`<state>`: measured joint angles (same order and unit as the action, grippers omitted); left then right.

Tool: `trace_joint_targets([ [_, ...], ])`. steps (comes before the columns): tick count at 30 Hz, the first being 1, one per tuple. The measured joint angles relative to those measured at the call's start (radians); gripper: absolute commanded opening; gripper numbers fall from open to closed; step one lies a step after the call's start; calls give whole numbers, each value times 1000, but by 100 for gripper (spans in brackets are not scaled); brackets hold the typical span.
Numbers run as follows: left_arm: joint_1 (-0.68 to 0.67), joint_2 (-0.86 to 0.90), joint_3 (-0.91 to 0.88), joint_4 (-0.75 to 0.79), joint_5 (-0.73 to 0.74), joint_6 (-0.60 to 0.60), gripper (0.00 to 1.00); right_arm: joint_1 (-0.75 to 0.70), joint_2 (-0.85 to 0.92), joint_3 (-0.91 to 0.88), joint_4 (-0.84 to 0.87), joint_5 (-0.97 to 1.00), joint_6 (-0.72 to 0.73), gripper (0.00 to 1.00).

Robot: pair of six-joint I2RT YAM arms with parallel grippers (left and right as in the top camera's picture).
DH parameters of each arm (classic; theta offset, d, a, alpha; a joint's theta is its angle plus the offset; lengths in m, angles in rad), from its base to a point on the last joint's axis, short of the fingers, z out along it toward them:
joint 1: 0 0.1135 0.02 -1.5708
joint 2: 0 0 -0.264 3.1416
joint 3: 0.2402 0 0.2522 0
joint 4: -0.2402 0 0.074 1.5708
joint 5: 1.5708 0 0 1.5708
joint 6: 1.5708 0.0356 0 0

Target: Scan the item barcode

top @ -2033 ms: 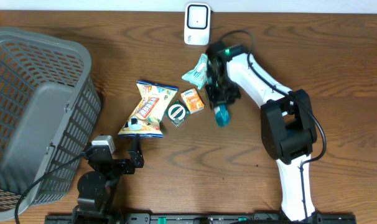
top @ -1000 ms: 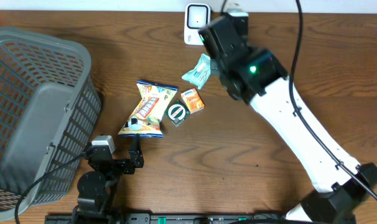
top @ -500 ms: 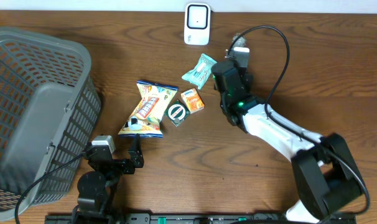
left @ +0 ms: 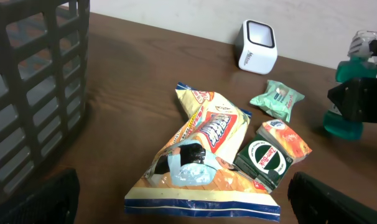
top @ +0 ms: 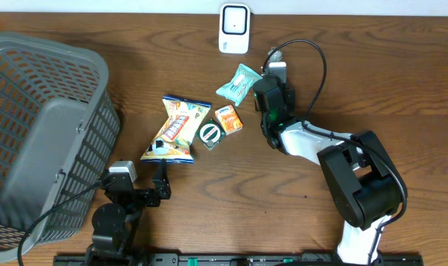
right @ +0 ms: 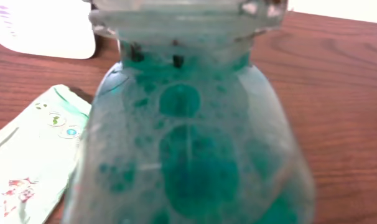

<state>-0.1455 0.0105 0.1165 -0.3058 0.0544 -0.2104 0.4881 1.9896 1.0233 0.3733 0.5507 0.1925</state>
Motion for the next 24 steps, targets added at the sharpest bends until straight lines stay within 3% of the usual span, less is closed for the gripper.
trace_joint_targets([
  [14,0,0,0,0,0,0,98,0,26,0,79,-68,-19,14],
  [20,0,0,0,0,0,0,98,0,42,5,99,-68,-19,38],
  [24,0,0,0,0,0,0,98,0,66,9,93,-76,-21,46],
])
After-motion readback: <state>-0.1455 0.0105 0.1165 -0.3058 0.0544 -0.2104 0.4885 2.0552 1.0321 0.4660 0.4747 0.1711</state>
